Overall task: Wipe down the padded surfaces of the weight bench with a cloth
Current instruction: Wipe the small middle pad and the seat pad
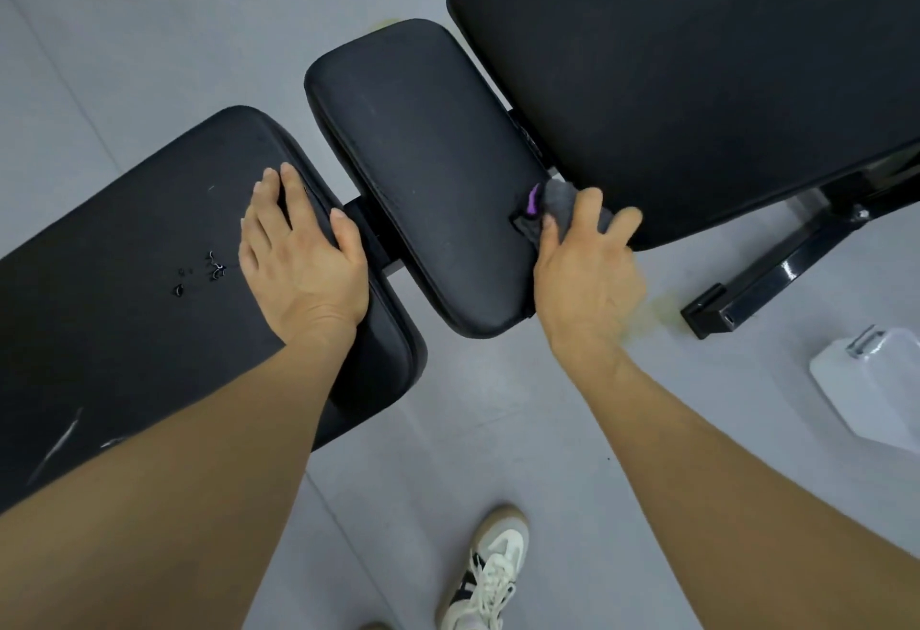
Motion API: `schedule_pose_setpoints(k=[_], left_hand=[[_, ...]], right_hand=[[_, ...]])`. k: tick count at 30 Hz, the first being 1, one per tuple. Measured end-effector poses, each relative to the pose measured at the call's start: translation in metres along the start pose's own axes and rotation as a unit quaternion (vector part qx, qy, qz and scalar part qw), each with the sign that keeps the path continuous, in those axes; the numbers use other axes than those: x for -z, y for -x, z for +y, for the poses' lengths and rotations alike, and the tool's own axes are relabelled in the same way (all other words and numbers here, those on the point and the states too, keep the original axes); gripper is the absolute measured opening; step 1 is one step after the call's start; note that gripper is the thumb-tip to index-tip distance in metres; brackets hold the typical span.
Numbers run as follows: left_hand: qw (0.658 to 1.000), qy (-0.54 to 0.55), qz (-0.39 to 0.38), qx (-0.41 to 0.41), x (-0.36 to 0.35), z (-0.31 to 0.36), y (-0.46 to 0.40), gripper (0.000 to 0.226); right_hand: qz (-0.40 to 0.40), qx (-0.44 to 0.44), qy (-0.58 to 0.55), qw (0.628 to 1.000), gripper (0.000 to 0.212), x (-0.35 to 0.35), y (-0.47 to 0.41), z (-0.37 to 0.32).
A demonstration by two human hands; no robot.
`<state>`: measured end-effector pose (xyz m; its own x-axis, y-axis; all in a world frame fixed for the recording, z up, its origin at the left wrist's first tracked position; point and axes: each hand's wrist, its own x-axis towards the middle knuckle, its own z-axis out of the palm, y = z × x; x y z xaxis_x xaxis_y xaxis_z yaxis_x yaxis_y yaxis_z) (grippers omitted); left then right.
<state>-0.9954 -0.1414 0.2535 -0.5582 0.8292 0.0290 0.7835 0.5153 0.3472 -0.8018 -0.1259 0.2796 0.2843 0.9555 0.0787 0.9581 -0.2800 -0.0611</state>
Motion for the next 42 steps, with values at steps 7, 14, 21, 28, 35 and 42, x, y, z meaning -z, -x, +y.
schedule_pose_setpoints(k=[7,14,21,28,35,42], left_hand=[[1.0,0.0,0.004,0.0,-0.002,0.0,0.0,0.056],[1.0,0.003,0.006,-0.001,-0.002,-0.001,-0.001,0.056],[1.0,0.01,0.006,-0.001,-0.002,0.0,0.001,0.056],[1.0,0.005,-0.006,0.002,-0.001,0.001,0.001,0.057],[1.0,-0.001,0.001,0.0,-0.003,-0.001,-0.002,0.059],[1.0,0.002,0.012,0.003,-0.005,0.0,-0.003,0.06]], right_hand=[[-0.005,0.131,-0.025,0.991,0.035,0.0,0.036,-0.004],[-0.015,0.111,0.028,0.993,0.043,0.0,-0.024,-0.019],[-0.001,0.21,0.002,0.978,0.031,-0.001,0.04,-0.02],[-0.075,0.227,0.032,0.971,0.041,0.003,-0.052,-0.085],[-0.017,0.269,-0.003,0.963,0.032,-0.001,-0.027,-0.078],[-0.05,0.322,-0.003,0.945,0.03,-0.002,-0.02,-0.072]])
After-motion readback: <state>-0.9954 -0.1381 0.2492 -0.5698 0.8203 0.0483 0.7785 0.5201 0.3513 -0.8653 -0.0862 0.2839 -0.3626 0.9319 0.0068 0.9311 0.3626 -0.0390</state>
